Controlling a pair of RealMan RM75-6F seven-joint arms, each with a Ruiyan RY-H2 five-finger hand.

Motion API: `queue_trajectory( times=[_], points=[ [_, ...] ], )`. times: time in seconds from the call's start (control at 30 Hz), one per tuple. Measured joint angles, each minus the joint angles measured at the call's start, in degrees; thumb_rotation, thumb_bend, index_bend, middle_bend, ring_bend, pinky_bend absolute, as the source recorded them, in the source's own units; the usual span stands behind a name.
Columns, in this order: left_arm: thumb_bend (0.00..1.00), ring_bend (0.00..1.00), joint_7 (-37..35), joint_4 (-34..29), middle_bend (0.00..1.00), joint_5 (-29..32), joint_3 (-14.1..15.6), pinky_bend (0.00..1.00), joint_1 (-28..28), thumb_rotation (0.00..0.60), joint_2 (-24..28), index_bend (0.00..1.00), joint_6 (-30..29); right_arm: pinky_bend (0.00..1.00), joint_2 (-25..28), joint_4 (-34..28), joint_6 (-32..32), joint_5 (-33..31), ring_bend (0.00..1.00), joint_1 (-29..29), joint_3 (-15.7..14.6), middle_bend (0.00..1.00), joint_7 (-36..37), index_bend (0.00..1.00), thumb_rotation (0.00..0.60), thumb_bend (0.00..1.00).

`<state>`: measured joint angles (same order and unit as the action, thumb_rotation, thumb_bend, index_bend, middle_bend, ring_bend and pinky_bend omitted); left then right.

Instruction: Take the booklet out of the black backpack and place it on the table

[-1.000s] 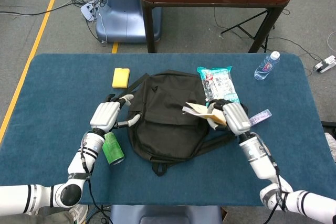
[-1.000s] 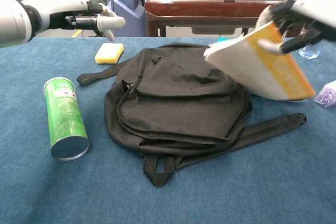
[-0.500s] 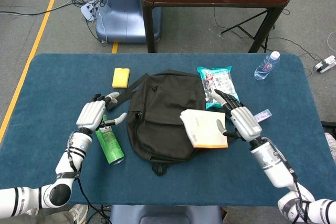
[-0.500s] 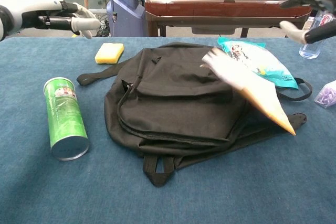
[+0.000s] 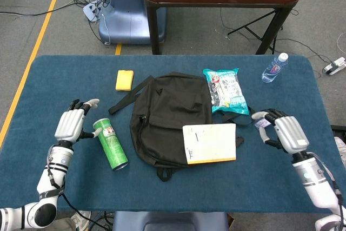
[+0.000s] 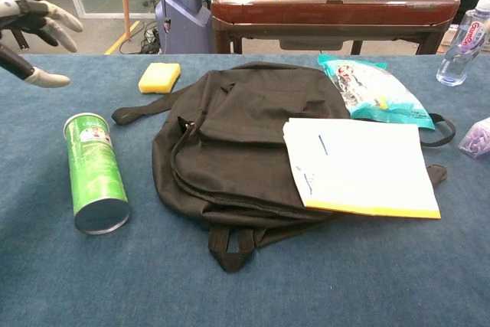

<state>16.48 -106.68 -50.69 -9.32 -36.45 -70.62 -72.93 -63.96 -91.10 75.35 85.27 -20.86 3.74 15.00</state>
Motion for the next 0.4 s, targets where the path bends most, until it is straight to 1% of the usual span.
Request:
queue_trajectory(
  times=[0.1, 0.2, 0.27, 0.4],
  points=[
    [0.25, 0.19, -1.3, 1.4, 0.26, -3.6, 1.8, 0.04, 3.2, 0.6, 0.3, 0.23, -2.8, 0.46, 1.0, 0.0, 1.9, 0.1, 0.4, 2.0, -0.8, 0.47, -0.7, 0.56, 0.6, 0.51],
    [0.25, 0.19, -2.7, 2.4, 0.26, -7.0, 3.1, 0.04, 6.3, 0.6, 0.5, 0.24, -6.2, 0.48, 1.4, 0.4, 4.4, 0.3, 0.44, 3.9, -1.2, 0.5, -2.7, 0.59, 0.6, 0.51],
    [0.25, 0.19, -4.2, 3.1, 0.26, -9.5, 4.0, 0.04, 8.5, 0.6, 0.6, 0.25, -8.8, 0.48, 1.6, 0.5, 6.4, 0.3, 0.46, 5.6, -1.5, 0.52, -4.3, 0.6, 0.6, 0.51],
    [0.25, 0.19, -7.3, 4.0, 0.26, -14.0, 5.8, 0.04, 12.7, 0.6, 0.9, 0.25, -12.7, 0.49, 1.8, 0.4, 8.7, 0.2, 0.47, 8.6, -2.4, 0.53, -4.7, 0.62, 0.6, 0.51]
  ],
)
